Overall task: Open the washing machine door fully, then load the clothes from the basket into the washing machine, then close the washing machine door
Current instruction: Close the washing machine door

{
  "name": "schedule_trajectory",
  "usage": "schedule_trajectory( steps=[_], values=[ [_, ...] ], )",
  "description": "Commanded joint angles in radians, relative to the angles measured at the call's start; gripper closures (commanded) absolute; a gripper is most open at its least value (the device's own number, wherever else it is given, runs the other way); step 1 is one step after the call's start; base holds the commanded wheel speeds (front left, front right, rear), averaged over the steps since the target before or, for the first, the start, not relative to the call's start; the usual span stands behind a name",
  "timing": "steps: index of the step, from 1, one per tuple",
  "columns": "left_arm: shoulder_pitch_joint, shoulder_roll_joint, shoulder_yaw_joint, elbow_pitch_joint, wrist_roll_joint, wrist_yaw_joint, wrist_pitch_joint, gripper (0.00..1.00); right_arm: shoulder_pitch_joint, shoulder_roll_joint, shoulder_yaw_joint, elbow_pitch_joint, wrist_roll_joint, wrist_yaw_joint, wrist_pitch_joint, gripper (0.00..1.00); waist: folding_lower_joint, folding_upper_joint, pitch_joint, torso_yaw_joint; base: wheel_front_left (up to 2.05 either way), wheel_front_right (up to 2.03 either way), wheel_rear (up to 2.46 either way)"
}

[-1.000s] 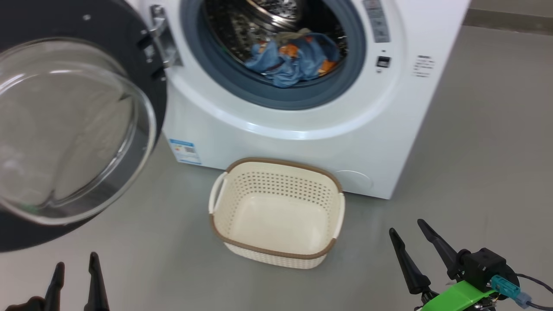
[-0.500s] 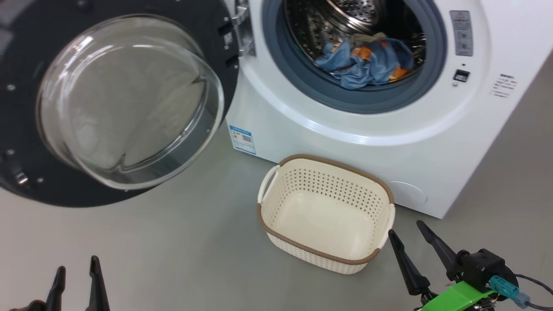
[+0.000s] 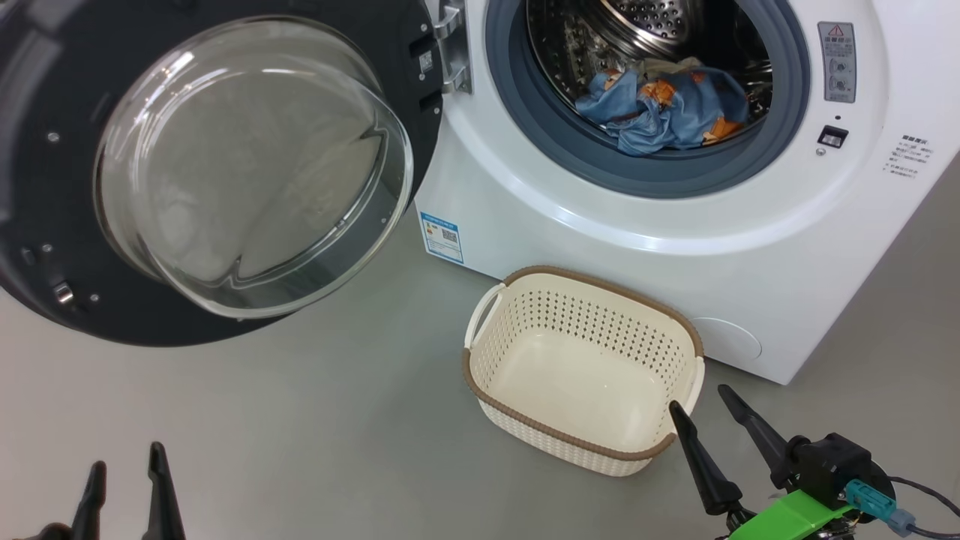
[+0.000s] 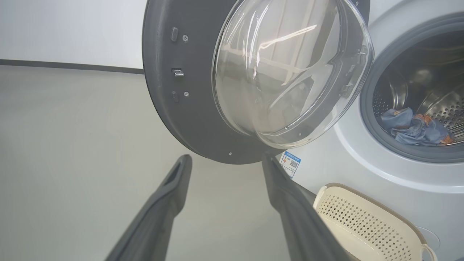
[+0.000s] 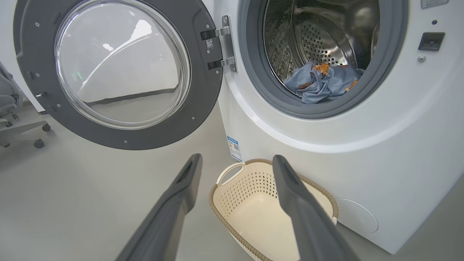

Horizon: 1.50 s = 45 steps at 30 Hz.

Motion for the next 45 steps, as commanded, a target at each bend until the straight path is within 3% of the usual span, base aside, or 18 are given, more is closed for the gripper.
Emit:
schedule_trajectory(
  steps=[1, 3, 5, 7, 13, 19, 24, 30, 36, 45],
  values=[
    [-0.038, 0.023, 0.041, -0.037, -0.001, -0.002, -0.006, 0.00, -0.034, -0.012, 0.027, -0.024, 0.006, 0.002, -0.005, 0.00, 0.0000, 0.0000, 0.011, -0.007, 0.00, 0.00, 0.00],
    [-0.056, 0.033, 0.049, -0.052, -0.012, -0.002, -0.006, 0.00, -0.040, -0.013, 0.027, -0.024, 0.006, 0.002, -0.005, 0.00, 0.0000, 0.0000, 0.020, -0.016, 0.00, 0.00, 0.00],
    [-0.077, 0.048, 0.056, -0.071, -0.018, -0.002, -0.006, 0.55, -0.044, -0.014, 0.024, -0.025, 0.005, 0.002, -0.005, 0.00, 0.0000, 0.0000, 0.030, -0.026, 0.00, 0.00, 0.00],
    [-0.104, 0.065, 0.066, -0.097, -0.028, -0.002, -0.006, 1.00, -0.049, -0.014, 0.021, -0.026, 0.003, 0.002, -0.005, 0.00, 0.0000, 0.0000, 0.041, -0.036, 0.00, 0.00, 0.00],
    [-0.184, 0.129, 0.101, -0.174, -0.062, -0.002, -0.006, 1.00, -0.064, -0.011, 0.018, -0.028, 0.000, 0.002, -0.005, 0.00, 0.0000, 0.0000, 0.067, -0.063, 0.00, 0.00, 0.00],
    [-0.329, 0.265, 0.162, -0.202, -0.177, -0.002, -0.006, 1.00, -0.081, -0.007, 0.015, -0.033, -0.006, 0.002, -0.005, 0.00, 0.0000, 0.0000, 0.103, -0.083, 0.00, 0.00, 0.00],
    [-0.480, 0.413, 0.207, -0.101, -0.324, -0.002, -0.006, 1.00, -0.104, -0.012, 0.017, -0.036, -0.009, 0.002, -0.005, 0.00, 0.0000, 0.0000, 0.134, -0.098, 0.00, 0.00, 0.00],
    [-0.660, 0.571, 0.189, 0.132, -0.540, -0.002, -0.003, 1.00, -0.124, -0.020, 0.024, -0.038, -0.012, 0.002, -0.005, 0.00, 0.0000, 0.0000, 0.161, -0.113, 0.00, 0.00, 0.00],
    [-0.829, 0.698, 0.119, 0.366, -0.777, -0.002, 0.159, 1.00, -0.140, -0.031, 0.035, -0.036, -0.014, 0.002, -0.005, 0.00, 0.0000, 0.0000, 0.185, -0.123, 0.00, 0.00, 0.00],
    [-0.986, 0.802, -0.033, 0.572, -0.889, -0.003, 0.469, 1.00, -0.156, -0.054, 0.051, -0.043, -0.021, 0.002, -0.005, 0.00, 0.0000, 0.0000, 0.237, -0.130, 0.00, 0.00, 0.00]
  ],
)
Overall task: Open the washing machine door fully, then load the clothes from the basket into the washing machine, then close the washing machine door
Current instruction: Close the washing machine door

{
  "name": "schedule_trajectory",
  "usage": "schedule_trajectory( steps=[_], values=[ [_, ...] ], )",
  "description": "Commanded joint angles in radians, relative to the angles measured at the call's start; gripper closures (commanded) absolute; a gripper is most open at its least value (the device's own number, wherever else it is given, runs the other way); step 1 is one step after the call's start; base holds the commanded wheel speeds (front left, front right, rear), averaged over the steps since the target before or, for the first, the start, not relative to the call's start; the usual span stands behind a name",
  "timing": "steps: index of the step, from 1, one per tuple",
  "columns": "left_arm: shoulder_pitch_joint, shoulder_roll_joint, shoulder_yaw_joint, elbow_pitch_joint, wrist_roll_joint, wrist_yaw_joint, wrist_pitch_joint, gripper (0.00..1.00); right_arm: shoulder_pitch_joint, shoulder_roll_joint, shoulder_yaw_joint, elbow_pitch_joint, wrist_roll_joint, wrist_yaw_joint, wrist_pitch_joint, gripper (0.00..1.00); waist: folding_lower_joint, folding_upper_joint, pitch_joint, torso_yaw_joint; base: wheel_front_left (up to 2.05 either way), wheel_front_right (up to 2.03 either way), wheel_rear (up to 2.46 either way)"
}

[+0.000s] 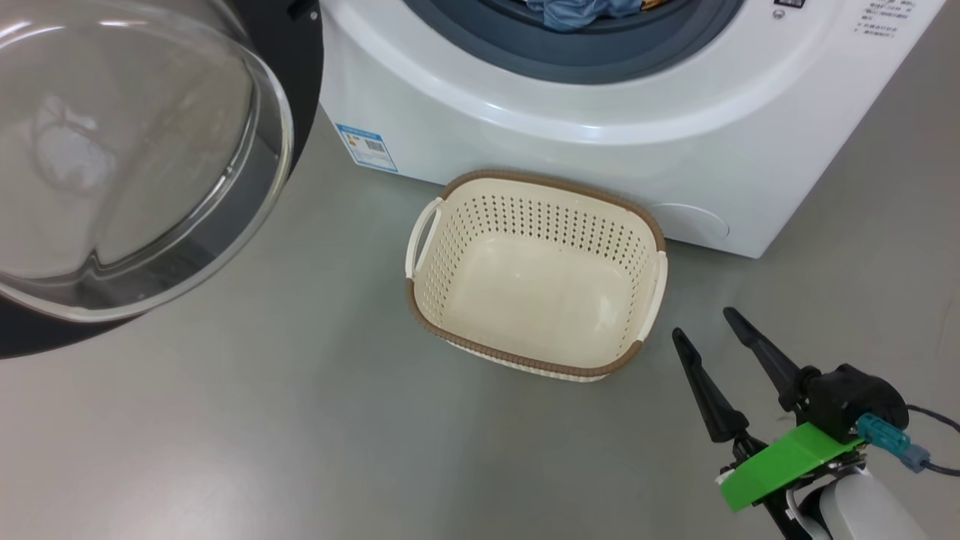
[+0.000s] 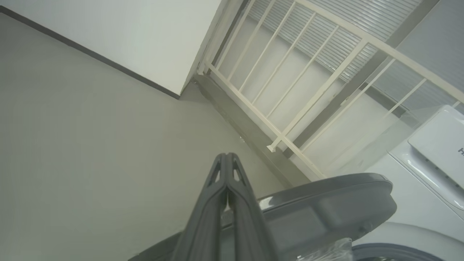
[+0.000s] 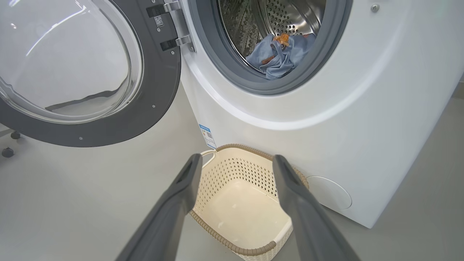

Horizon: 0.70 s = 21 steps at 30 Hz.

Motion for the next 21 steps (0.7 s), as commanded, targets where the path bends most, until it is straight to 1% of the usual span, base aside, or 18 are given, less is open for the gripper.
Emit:
schedule_trajectory(
  steps=[1, 3, 8, 13, 21],
  values=[
    [-0.031, 0.099, 0.004, 0.002, -0.005, -0.003, 0.041, 1.00, -0.024, -0.007, 0.029, -0.030, -0.011, 0.002, -0.005, 0.00, 0.0000, 0.0000, 0.019, -0.005, 0.00, 0.00, 0.00],
    [-0.050, 0.110, -0.018, 0.029, -0.022, -0.003, 0.107, 1.00, -0.029, -0.012, 0.032, -0.033, -0.013, 0.002, -0.005, 0.00, 0.0000, 0.0000, 0.033, -0.007, 0.00, 0.00, 0.00],
    [-0.081, 0.126, -0.051, 0.058, -0.058, -0.003, 0.213, 1.00, -0.049, -0.022, 0.040, -0.038, -0.019, 0.002, -0.005, 0.00, 0.0000, 0.0000, 0.073, -0.012, 0.00, 0.00, 0.00],
    [-0.090, 0.129, -0.060, 0.058, -0.087, -0.003, 0.238, 1.00, -0.069, -0.028, 0.045, -0.042, -0.023, 0.002, -0.005, 0.00, 0.0000, 0.0000, 0.103, -0.017, 0.00, 0.00, 0.00],
    [-0.088, 0.127, -0.086, 0.062, -0.108, -0.003, 0.261, 1.00, -0.082, -0.033, 0.044, -0.040, -0.024, 0.002, -0.005, 0.00, 0.0000, 0.0000, 0.114, -0.021, 0.00, 0.00, 0.00]
  ],
)
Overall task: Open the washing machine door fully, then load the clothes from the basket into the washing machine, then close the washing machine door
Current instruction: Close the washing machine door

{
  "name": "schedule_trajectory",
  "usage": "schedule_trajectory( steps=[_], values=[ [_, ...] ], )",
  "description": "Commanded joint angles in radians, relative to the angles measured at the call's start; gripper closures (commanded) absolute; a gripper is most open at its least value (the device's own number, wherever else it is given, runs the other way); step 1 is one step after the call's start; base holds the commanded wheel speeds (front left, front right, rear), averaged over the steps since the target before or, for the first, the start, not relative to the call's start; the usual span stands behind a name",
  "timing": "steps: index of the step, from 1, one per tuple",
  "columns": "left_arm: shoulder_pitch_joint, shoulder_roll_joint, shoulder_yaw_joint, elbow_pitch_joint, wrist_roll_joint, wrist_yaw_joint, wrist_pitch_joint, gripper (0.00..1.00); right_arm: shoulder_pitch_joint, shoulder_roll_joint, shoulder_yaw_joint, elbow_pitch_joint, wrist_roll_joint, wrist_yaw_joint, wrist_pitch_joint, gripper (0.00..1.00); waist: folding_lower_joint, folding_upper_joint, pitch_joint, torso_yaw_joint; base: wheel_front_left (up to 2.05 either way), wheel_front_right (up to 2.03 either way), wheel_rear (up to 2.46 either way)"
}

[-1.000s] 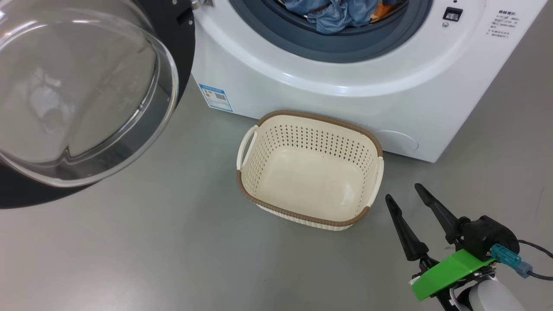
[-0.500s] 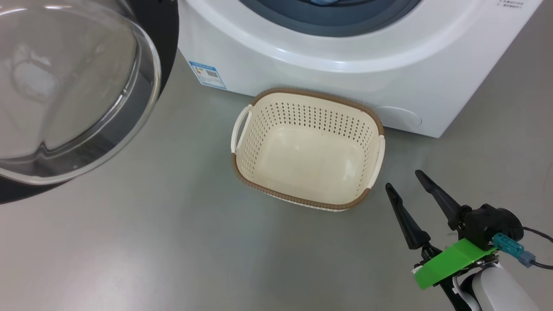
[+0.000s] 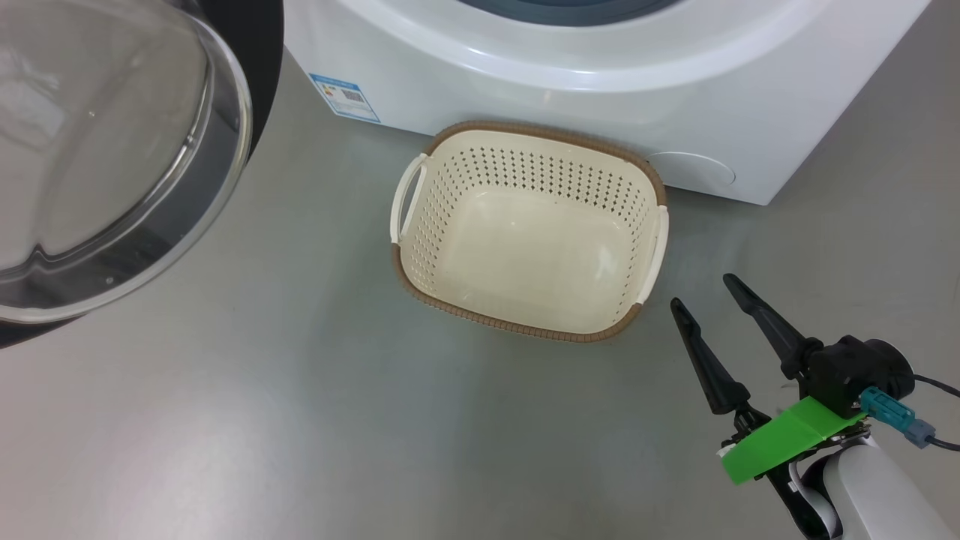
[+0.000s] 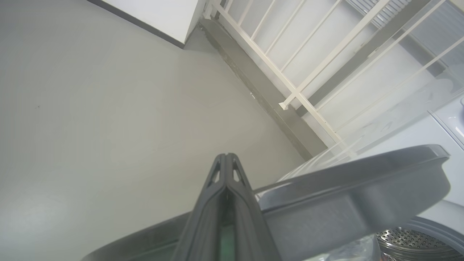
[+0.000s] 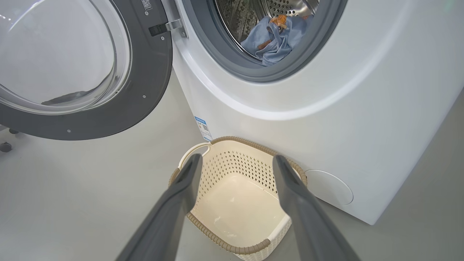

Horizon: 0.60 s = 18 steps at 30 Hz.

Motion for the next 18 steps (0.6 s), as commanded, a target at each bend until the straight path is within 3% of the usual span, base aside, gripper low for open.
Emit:
schedule_trajectory(
  steps=[1, 18],
  values=[
    [-0.012, 0.054, 0.007, -0.017, -0.007, -0.003, 0.020, 1.00, -0.012, -0.002, 0.020, -0.022, -0.015, 0.002, -0.005, 0.00, 0.0000, -0.0001, -0.001, 0.000, 0.00, 0.00, 0.00],
    [0.006, 0.053, -0.041, -0.045, -0.072, -0.003, 0.208, 1.00, 0.002, 0.020, 0.012, -0.012, -0.011, 0.002, -0.005, 0.00, 0.0000, -0.0001, -0.058, 0.004, 0.00, 0.00, 0.00]
  ],
)
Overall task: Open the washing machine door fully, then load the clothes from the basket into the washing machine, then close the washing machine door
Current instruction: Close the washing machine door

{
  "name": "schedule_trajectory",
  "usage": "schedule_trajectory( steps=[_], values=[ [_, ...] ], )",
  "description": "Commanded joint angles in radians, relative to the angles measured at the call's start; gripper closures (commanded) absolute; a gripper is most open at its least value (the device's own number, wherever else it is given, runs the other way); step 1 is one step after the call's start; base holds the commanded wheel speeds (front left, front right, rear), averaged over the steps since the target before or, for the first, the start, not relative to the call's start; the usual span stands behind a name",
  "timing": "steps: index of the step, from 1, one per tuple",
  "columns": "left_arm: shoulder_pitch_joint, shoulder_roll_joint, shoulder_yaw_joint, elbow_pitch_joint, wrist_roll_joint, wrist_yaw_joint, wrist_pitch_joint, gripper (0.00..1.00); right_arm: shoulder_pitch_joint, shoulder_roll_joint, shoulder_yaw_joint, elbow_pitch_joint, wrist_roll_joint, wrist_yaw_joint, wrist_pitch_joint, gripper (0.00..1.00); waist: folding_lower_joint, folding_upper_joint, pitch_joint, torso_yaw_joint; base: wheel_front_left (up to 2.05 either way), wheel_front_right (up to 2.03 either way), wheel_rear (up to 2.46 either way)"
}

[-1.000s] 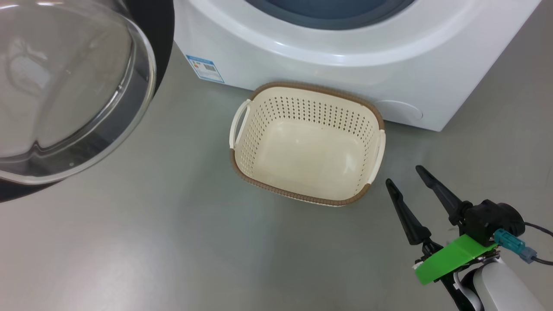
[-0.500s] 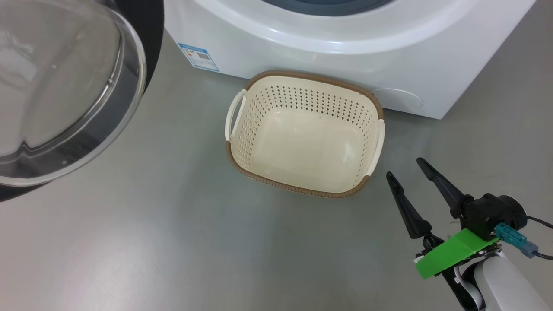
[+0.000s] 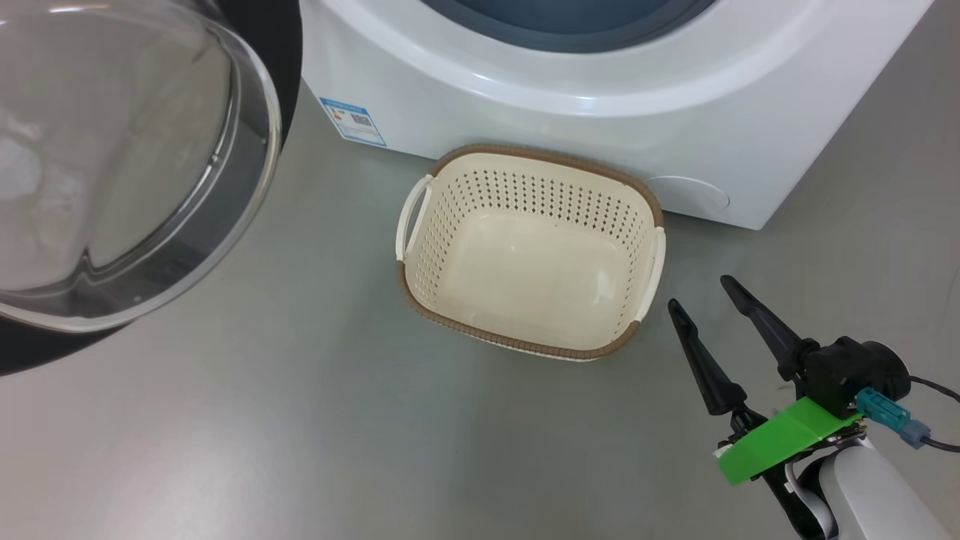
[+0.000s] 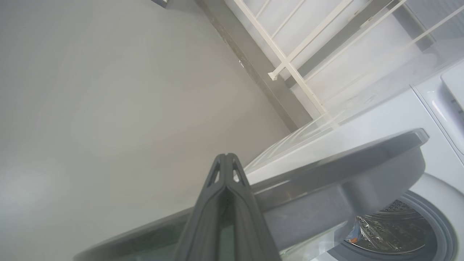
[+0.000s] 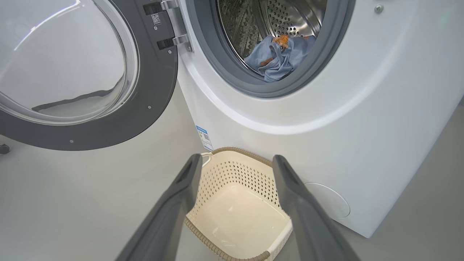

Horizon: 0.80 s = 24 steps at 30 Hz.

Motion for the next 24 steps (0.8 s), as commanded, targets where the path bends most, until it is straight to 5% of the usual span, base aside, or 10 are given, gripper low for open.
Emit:
schedule_trajectory(
  steps=[1, 24],
  values=[
    [0.011, 0.041, 0.006, -0.033, -0.013, -0.003, 0.041, 1.00, 0.004, 0.011, 0.015, -0.020, -0.004, 0.002, -0.005, 0.00, -0.0001, 0.0000, -0.012, 0.001, 0.00, 0.00, 0.00],
    [0.070, 0.059, -0.002, -0.115, -0.114, -0.003, 0.241, 1.00, 0.055, 0.038, -0.006, -0.022, 0.003, 0.002, -0.005, 0.00, -0.0001, 0.0000, -0.112, -0.001, 0.00, 0.00, 0.00]
  ],
)
